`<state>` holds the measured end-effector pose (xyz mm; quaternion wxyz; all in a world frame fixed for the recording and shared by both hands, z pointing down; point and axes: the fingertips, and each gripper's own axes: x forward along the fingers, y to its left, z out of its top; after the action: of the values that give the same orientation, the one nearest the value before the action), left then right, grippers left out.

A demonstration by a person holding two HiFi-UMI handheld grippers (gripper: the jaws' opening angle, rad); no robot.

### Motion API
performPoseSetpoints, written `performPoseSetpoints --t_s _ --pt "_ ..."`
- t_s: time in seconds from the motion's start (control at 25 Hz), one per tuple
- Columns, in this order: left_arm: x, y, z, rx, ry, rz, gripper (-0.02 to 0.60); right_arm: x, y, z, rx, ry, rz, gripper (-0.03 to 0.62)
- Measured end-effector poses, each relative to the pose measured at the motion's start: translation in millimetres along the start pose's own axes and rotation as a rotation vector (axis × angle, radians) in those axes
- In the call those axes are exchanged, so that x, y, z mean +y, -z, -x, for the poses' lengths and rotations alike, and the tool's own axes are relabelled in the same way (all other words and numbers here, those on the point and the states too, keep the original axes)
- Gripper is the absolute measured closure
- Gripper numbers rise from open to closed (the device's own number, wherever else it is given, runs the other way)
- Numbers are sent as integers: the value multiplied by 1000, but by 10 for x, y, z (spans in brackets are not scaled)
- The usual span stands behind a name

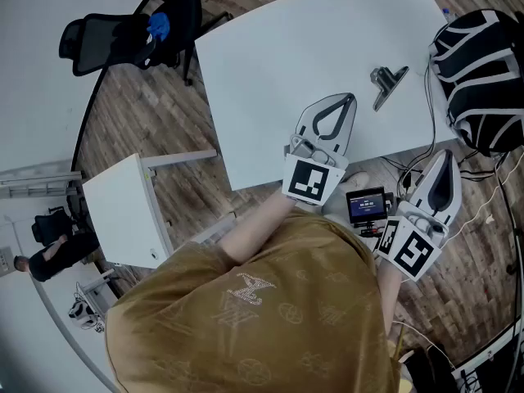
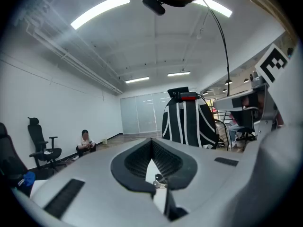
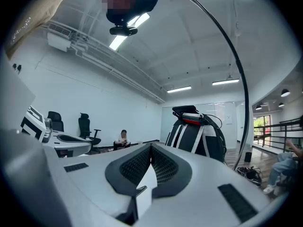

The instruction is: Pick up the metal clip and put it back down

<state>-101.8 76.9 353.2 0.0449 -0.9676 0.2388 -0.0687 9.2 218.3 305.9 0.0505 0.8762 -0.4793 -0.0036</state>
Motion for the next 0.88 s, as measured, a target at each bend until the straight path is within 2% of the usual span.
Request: performPoseSetpoints --t_s 0.88 --pt "-34 25 -44 30 -85 9 578 -158 87 -195 0 -70 -28 588"
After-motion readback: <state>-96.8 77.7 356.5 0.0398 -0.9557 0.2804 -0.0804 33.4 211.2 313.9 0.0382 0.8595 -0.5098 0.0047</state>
